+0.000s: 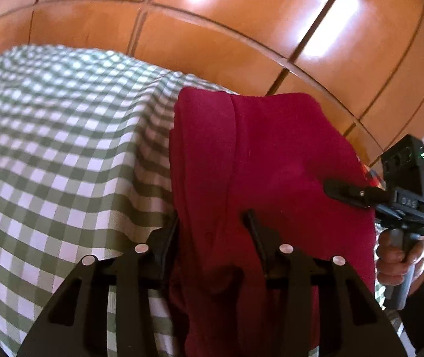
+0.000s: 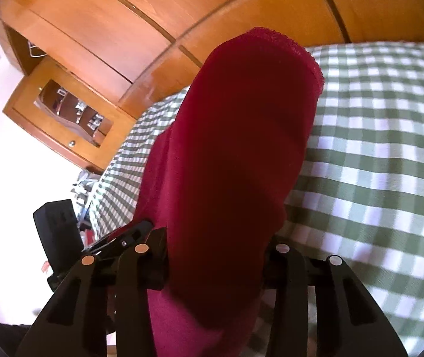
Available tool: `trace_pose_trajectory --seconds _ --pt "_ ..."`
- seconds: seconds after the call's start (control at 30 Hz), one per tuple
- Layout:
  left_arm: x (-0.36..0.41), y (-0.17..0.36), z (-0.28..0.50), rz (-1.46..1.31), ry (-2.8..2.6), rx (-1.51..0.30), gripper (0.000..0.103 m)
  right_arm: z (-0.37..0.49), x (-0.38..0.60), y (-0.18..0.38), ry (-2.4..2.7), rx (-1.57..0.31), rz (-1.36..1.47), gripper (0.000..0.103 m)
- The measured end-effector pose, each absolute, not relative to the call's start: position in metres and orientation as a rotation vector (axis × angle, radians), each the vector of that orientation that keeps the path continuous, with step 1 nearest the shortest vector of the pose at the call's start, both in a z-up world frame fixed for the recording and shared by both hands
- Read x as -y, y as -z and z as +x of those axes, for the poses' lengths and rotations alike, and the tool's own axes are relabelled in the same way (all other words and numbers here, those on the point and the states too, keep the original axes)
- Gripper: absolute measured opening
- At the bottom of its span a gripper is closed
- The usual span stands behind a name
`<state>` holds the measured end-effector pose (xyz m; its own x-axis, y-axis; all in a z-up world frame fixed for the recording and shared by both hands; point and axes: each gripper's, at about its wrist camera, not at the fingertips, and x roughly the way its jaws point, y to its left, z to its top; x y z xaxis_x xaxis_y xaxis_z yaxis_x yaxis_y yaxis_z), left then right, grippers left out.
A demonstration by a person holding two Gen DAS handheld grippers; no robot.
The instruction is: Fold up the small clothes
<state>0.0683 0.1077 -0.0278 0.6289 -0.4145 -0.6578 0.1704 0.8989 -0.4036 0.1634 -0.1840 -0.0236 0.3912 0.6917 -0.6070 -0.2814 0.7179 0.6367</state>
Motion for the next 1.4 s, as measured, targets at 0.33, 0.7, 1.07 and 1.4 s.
trace_pose_trajectory --seconds 0.33,0.7,1.07,1.4 --pt "0.0 -0.013 0.105 -0.264 0.547 -0.798 0.038 0.11 0.291 -0.041 -0.443 -0.785 0.486 0.039" --pt "0.219 -0.013 0.145 0.064 0.704 -0.902 0.034 0.051 0.462 0.01 0.053 -0.783 0.643 0.039" --pt "0.258 0.006 0.144 0.167 0.659 -0.924 0.05 0.021 0.485 0.046 0.19 -0.799 0.722 0.078" --pt "0.216 -0.006 0.115 0.112 0.555 -0.837 0.054 0.0 0.429 -0.024 0.264 -0.685 0.364 0.076"
